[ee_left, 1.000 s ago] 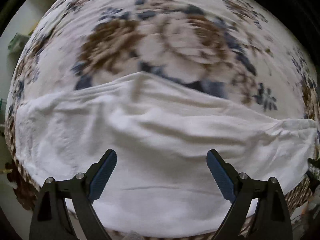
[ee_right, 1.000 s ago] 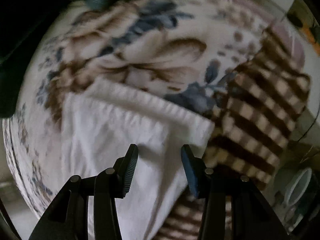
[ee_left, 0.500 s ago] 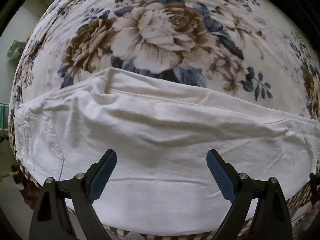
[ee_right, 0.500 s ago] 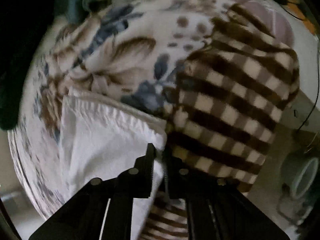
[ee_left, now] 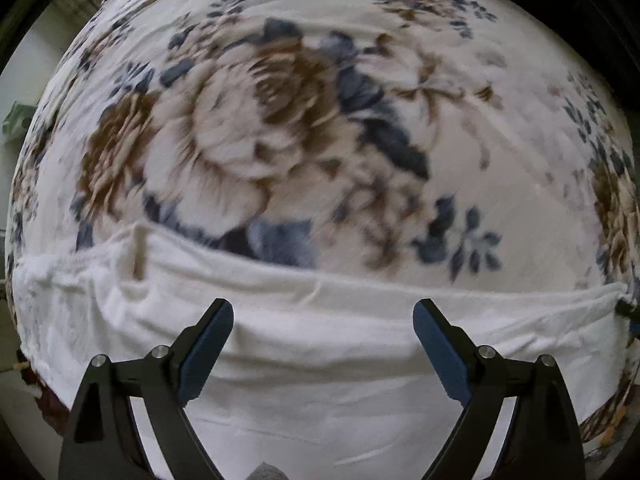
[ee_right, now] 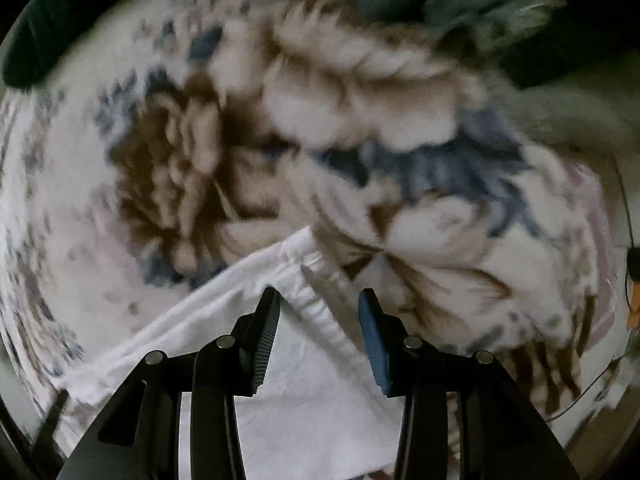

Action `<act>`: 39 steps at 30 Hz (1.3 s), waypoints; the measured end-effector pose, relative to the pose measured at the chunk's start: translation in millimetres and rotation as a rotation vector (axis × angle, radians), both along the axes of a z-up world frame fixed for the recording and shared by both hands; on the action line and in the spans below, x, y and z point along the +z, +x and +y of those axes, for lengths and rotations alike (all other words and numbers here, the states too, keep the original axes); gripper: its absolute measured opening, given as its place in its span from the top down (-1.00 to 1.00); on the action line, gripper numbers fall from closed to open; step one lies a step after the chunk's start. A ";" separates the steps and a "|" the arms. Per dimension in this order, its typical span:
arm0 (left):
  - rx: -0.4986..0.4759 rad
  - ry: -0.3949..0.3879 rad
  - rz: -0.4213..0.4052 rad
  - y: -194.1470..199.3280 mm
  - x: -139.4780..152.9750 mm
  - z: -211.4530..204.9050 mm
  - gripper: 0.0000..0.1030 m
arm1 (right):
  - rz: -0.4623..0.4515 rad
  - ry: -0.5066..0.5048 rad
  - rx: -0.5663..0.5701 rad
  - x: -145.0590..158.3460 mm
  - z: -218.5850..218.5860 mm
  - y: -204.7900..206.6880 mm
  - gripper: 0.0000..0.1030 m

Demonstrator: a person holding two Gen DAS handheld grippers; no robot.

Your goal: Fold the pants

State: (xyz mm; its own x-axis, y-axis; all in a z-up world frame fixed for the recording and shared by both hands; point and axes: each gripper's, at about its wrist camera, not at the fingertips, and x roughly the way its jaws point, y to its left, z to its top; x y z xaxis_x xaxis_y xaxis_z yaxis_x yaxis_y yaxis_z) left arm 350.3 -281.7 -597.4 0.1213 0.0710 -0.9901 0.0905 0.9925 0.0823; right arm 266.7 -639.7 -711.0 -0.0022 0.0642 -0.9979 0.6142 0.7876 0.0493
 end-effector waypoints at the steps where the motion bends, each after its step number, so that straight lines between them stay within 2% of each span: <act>1: 0.000 -0.003 -0.004 3.3 1.1 -1.9 -0.79 | -0.011 -0.013 0.012 1.6 2.4 1.9 0.68; 4: 0.016 -0.010 -0.014 6.5 4.9 -1.6 -0.79 | -0.054 -0.099 -0.002 15.2 9.5 3.8 0.82; 8: 0.046 -0.016 -0.008 4.7 11.5 0.2 -0.79 | -0.117 -0.158 -0.114 30.1 5.0 -5.4 0.86; 10: 0.051 -0.017 -0.002 9.7 4.4 12.0 -0.79 | -0.129 -0.193 -0.145 33.3 -1.6 -9.1 0.95; 12: 0.055 -0.014 0.000 7.7 4.2 15.0 -0.79 | -0.112 -0.158 -0.159 29.2 -10.7 -15.6 0.94; 14: 0.056 -0.010 0.002 6.5 4.6 15.9 -0.79 | -0.067 -0.059 -0.129 12.5 -15.0 -8.9 0.91; 15: 0.061 -0.008 0.002 5.0 5.7 17.5 -0.79 | -0.046 -0.034 -0.108 8.8 -15.6 -4.7 0.86; 17: 0.074 -0.005 -0.007 -2.7 9.9 24.5 -0.79 | -0.030 -0.021 -0.047 21.1 -14.7 1.0 0.79; 19: 0.075 0.005 -0.007 -11.7 12.1 32.2 -0.79 | -0.049 -0.040 0.007 43.8 -8.5 2.4 0.46; 20: 0.079 0.014 0.006 -16.6 11.9 36.7 -0.79 | -0.050 -0.052 0.032 54.5 -4.1 1.4 0.07; 21: 0.084 0.009 0.023 -22.9 10.7 42.8 -0.79 | -0.049 -0.045 0.053 62.7 1.6 -1.0 -0.14; 24: 0.113 0.000 0.058 -37.5 9.7 57.7 -0.79 | 0.014 0.022 0.075 65.6 24.0 -15.8 -0.15; 25: 0.117 0.006 0.072 -43.6 8.6 63.3 -0.79 | 0.040 0.031 0.089 64.9 35.2 -19.9 -0.15; 27: 0.129 0.022 0.095 -54.9 5.3 77.1 -0.79 | 0.019 0.039 0.134 71.8 60.7 -27.1 -0.15; 29: 0.144 0.039 0.103 -63.1 2.9 93.0 -0.79 | -0.005 0.070 0.242 74.7 103.9 -23.1 -0.15; 34: 0.214 0.117 0.070 -61.0 4.6 148.4 -0.79 | -0.020 0.168 0.656 66.3 257.3 36.6 -0.15; 39: 0.339 0.164 0.037 -40.6 9.5 229.4 -0.78 | -0.042 0.355 0.889 60.8 386.9 87.5 -0.15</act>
State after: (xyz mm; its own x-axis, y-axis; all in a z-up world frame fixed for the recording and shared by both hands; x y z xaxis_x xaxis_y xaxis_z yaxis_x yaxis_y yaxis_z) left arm 309.6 -52.3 -588.0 0.0283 0.2592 -0.9654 -0.2348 0.9405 0.2456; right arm 354.2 -252.8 -650.2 -0.1605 0.3550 -0.9210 -0.2085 0.8998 0.3832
